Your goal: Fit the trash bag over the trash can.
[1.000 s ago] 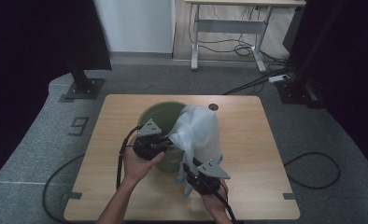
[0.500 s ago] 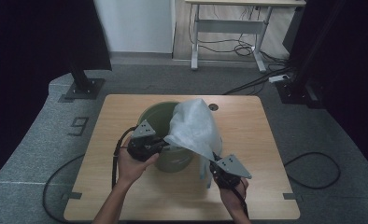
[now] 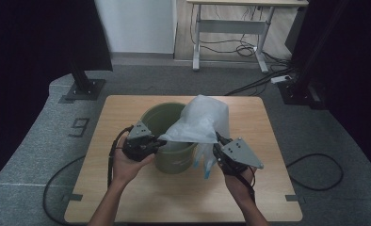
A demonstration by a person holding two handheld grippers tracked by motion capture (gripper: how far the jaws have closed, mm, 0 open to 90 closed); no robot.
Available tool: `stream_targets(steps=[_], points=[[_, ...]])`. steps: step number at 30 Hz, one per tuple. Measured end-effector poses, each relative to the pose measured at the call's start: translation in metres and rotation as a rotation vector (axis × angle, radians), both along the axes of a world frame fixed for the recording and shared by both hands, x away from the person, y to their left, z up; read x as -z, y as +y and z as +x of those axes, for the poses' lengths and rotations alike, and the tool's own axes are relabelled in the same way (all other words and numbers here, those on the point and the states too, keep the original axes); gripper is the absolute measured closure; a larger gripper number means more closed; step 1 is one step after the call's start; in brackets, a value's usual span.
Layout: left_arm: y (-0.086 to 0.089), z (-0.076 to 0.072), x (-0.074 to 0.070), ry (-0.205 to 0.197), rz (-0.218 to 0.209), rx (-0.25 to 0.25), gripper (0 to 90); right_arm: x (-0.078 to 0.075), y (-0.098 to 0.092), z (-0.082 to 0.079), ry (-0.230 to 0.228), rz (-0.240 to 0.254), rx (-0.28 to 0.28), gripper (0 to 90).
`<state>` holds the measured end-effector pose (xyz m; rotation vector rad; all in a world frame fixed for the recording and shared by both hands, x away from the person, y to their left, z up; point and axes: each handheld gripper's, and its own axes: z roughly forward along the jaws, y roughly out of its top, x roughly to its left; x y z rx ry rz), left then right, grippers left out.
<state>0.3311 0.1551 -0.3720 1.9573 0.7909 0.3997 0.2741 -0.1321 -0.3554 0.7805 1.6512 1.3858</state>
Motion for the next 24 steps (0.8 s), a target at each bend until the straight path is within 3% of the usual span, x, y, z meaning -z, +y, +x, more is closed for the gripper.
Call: stream_targets(steps=[4, 10, 14, 17, 21, 24], points=[[0.010, -0.009, -0.011, -0.023, -0.056, 0.043, 62.8, 0.004, 0.007, 0.004, 0.022, -0.031, -0.019, 88.7], [0.002, -0.023, -0.028, -0.080, -0.033, 0.075, 56.7, 0.021, 0.005, 0.013, 0.083, -0.021, -0.037, 88.7], [-0.013, -0.022, -0.030, -0.086, 0.001, 0.098, 55.4, 0.021, 0.007, 0.013, 0.084, -0.023, -0.052, 88.7], [-0.020, -0.018, -0.027, -0.081, 0.010, 0.092, 62.9, 0.018, 0.008, 0.012, 0.075, -0.026, -0.066, 88.7], [-0.021, -0.013, -0.023, -0.025, -0.025, 0.103, 77.0, 0.019, 0.008, 0.009, 0.077, -0.031, -0.089, 88.7], [-0.018, -0.012, -0.020, -0.010, -0.030, 0.109, 84.8, 0.023, 0.006, 0.008, 0.085, -0.027, -0.113, 88.7]])
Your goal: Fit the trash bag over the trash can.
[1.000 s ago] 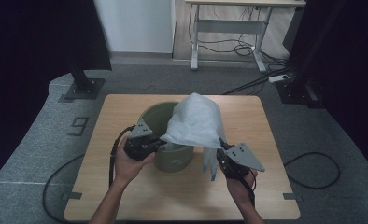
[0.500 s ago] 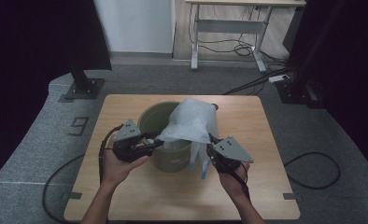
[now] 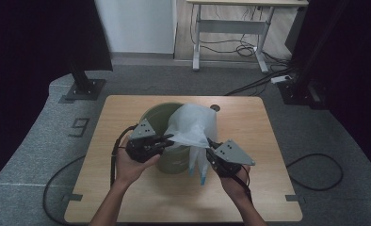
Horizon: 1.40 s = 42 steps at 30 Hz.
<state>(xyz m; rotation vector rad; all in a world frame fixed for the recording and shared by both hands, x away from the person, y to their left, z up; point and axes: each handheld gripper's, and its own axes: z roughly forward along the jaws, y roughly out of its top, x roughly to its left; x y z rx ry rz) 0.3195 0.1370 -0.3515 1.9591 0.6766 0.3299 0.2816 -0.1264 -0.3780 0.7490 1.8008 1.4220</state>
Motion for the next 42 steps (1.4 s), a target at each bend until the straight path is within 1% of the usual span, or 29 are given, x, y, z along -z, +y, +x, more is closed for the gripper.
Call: stream_targets(steps=[3, 5, 6, 8, 9, 10, 11, 13, 14, 15, 17, 18, 21, 23, 25, 27, 30, 32, 35, 38, 39, 42], points=[[0.002, 0.001, 0.002, 0.007, 0.002, 0.000, 89.2, 0.004, -0.001, 0.000, 0.010, 0.002, -0.015, 88.5], [0.004, 0.002, 0.002, 0.005, 0.009, -0.015, 89.5, 0.006, 0.000, -0.001, 0.015, 0.003, -0.029, 86.8], [0.005, 0.002, 0.003, 0.005, 0.009, -0.025, 89.6, 0.006, 0.001, -0.001, 0.016, 0.004, -0.042, 83.2], [0.009, 0.004, 0.005, 0.009, 0.007, -0.049, 89.7, 0.008, 0.004, -0.005, 0.010, -0.007, -0.095, 67.8], [0.013, 0.005, 0.006, 0.014, 0.004, -0.063, 89.7, 0.009, 0.005, -0.008, -0.003, -0.009, -0.109, 60.6], [0.017, 0.006, 0.007, 0.018, 0.001, -0.076, 89.7, 0.010, 0.006, -0.012, -0.005, -0.003, -0.134, 56.2], [0.021, 0.007, 0.009, 0.024, 0.002, -0.091, 89.7, 0.011, 0.005, -0.016, -0.001, 0.011, -0.168, 52.8], [0.030, 0.007, 0.011, 0.024, 0.002, -0.118, 89.7, 0.012, 0.002, -0.025, -0.001, 0.046, -0.206, 46.8], [0.034, 0.008, 0.013, 0.031, -0.005, -0.127, 89.7, 0.013, -0.001, -0.029, -0.002, 0.065, -0.223, 44.5], [0.038, 0.008, 0.014, 0.035, -0.009, -0.138, 89.7, 0.014, -0.005, -0.033, 0.000, 0.087, -0.235, 43.9], [0.045, 0.008, 0.016, 0.039, -0.009, -0.153, 89.7, 0.017, -0.013, -0.038, 0.007, 0.102, -0.243, 43.2], [0.048, 0.007, 0.016, 0.041, -0.008, -0.159, 89.7, 0.019, -0.018, -0.039, 0.015, 0.111, -0.238, 42.7], [0.056, 0.007, 0.018, 0.042, -0.006, -0.175, 89.7, 0.026, -0.035, -0.035, 0.050, 0.143, -0.194, 42.0], [0.061, 0.007, 0.018, 0.043, -0.010, -0.183, 89.7, 0.031, -0.045, -0.031, 0.068, 0.146, -0.156, 42.0], [0.066, 0.007, 0.019, 0.044, -0.015, -0.190, 89.7, 0.036, -0.052, -0.025, 0.072, 0.118, -0.107, 41.7], [0.070, 0.008, 0.019, 0.047, -0.019, -0.198, 89.7, 0.043, -0.057, -0.017, 0.097, 0.100, -0.071, 41.0], [0.075, 0.009, 0.019, 0.053, -0.026, -0.209, 89.6, 0.054, -0.062, 0.000, 0.143, 0.092, -0.030, 37.9], [0.079, 0.010, 0.020, 0.058, -0.029, -0.216, 89.7, 0.062, -0.065, 0.011, 0.174, 0.103, -0.013, 34.8], [0.085, 0.013, 0.022, 0.069, -0.038, -0.228, 89.6, 0.070, -0.069, 0.022, 0.208, 0.125, 0.012, 29.6], [0.092, 0.016, 0.025, 0.083, -0.055, -0.234, 89.6, 0.075, -0.071, 0.029, 0.242, 0.161, 0.011, 25.7], [0.093, 0.017, 0.026, 0.086, -0.061, -0.235, 89.6, 0.076, -0.070, 0.031, 0.249, 0.166, 0.011, 24.7], [0.096, 0.017, 0.029, 0.087, -0.072, -0.234, 89.6, 0.078, -0.069, 0.034, 0.252, 0.156, 0.025, 22.2]])
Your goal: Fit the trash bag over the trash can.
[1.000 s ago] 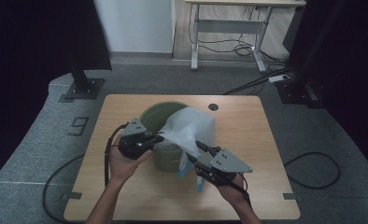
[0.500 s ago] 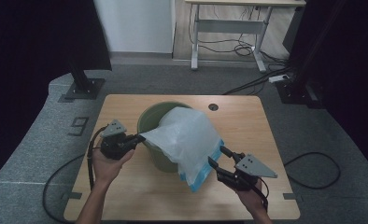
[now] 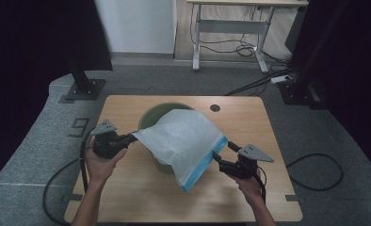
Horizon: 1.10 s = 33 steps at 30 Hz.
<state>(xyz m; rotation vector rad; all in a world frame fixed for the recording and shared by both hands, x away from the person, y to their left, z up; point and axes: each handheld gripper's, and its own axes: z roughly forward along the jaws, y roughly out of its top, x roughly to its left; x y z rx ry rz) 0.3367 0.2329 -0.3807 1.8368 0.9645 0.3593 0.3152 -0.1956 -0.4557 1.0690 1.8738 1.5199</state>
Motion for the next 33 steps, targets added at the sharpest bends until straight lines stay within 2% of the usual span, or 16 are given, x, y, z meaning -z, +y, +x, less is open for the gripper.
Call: stream_targets(steps=[2, 11, 15, 18, 22, 28, 32, 33], points=[[0.001, 0.000, 0.001, -0.001, -0.005, -0.001, 89.6, 0.000, -0.001, 0.002, 0.004, -0.008, 0.009, 20.8], [0.006, 0.000, 0.003, -0.013, -0.014, 0.000, 89.5, 0.004, -0.010, 0.008, 0.020, 0.014, 0.005, 20.6], [0.005, 0.000, 0.003, -0.021, -0.011, 0.007, 89.3, -0.002, -0.011, 0.014, -0.002, -0.019, -0.023, 21.7], [0.004, 0.000, 0.004, -0.019, -0.010, 0.009, 89.2, -0.010, -0.013, 0.022, -0.006, -0.006, -0.056, 22.3], [0.000, 0.001, 0.004, -0.018, -0.007, 0.012, 89.2, -0.012, -0.013, 0.032, -0.010, 0.005, -0.088, 24.9], [-0.002, 0.002, 0.004, -0.018, -0.004, 0.015, 89.3, -0.004, -0.006, 0.037, 0.009, 0.010, -0.116, 28.0], [-0.001, 0.002, 0.004, -0.017, -0.007, 0.011, 89.2, 0.002, -0.004, 0.040, 0.020, 0.022, -0.131, 34.7], [-0.001, 0.002, 0.004, -0.017, -0.006, 0.009, 89.2, 0.004, -0.004, 0.041, 0.021, 0.027, -0.136, 39.6]])
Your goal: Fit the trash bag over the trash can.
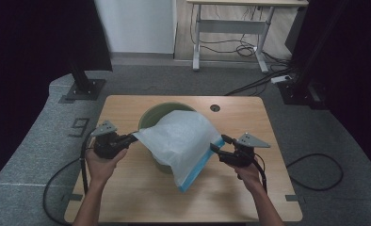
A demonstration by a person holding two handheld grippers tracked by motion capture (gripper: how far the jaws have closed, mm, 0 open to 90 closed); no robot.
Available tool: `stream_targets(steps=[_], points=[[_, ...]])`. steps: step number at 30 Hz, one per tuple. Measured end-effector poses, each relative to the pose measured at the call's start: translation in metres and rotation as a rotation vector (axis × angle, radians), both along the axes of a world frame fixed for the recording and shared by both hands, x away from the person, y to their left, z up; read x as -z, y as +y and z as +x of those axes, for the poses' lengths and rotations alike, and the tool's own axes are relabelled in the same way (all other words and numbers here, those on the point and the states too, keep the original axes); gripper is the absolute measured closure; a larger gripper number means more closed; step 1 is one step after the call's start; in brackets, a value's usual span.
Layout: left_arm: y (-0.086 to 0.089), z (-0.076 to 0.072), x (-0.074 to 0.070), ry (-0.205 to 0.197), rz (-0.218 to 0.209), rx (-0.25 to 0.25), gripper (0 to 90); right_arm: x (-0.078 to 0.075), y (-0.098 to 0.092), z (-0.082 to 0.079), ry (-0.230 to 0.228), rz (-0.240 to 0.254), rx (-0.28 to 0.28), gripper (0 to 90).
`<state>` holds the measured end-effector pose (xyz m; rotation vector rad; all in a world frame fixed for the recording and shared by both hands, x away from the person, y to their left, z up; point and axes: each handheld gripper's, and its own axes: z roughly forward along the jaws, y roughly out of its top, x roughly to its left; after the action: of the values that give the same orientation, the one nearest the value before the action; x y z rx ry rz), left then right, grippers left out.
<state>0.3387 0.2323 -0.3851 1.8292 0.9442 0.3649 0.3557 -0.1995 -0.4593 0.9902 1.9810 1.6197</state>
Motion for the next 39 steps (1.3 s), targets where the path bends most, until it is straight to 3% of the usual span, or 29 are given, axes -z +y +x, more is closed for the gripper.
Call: stream_targets(steps=[6, 9, 14, 20, 22, 24, 27, 30, 34, 39], points=[[-0.001, 0.000, 0.000, -0.001, 0.003, -0.001, 88.6, 0.003, 0.003, -0.003, -0.015, 0.004, 0.015, 75.7], [-0.003, 0.000, -0.002, -0.005, 0.007, -0.002, 88.5, -0.002, 0.004, -0.009, -0.038, -0.026, 0.060, 88.1], [-0.013, 0.003, -0.007, -0.012, 0.002, 0.018, 86.6, -0.027, -0.002, -0.023, -0.108, -0.010, 0.126, 88.5], [-0.036, 0.008, -0.009, -0.011, 0.016, 0.064, 84.8, -0.057, -0.010, -0.032, -0.154, 0.003, 0.147, 88.5], [-0.043, 0.010, -0.007, -0.003, 0.026, 0.079, 81.0, -0.062, -0.012, -0.033, -0.166, 0.004, 0.161, 88.6], [-0.046, 0.012, -0.006, 0.005, 0.048, 0.086, 71.8, -0.066, -0.014, -0.034, -0.174, 0.005, 0.177, 88.5], [-0.038, 0.005, -0.008, -0.045, 0.049, 0.066, 52.1, -0.068, -0.019, -0.034, -0.175, 0.010, 0.202, 88.6], [-0.025, -0.005, -0.016, -0.081, 0.049, 0.056, 40.5, -0.068, -0.026, -0.034, -0.168, 0.014, 0.234, 88.7], [-0.018, -0.018, -0.027, -0.116, 0.069, 0.075, 37.0, -0.070, -0.030, -0.033, -0.155, 0.016, 0.261, 88.7], [-0.016, -0.027, -0.041, -0.105, 0.035, 0.120, 36.2, -0.075, -0.026, -0.035, -0.168, 0.011, 0.248, 88.8]])
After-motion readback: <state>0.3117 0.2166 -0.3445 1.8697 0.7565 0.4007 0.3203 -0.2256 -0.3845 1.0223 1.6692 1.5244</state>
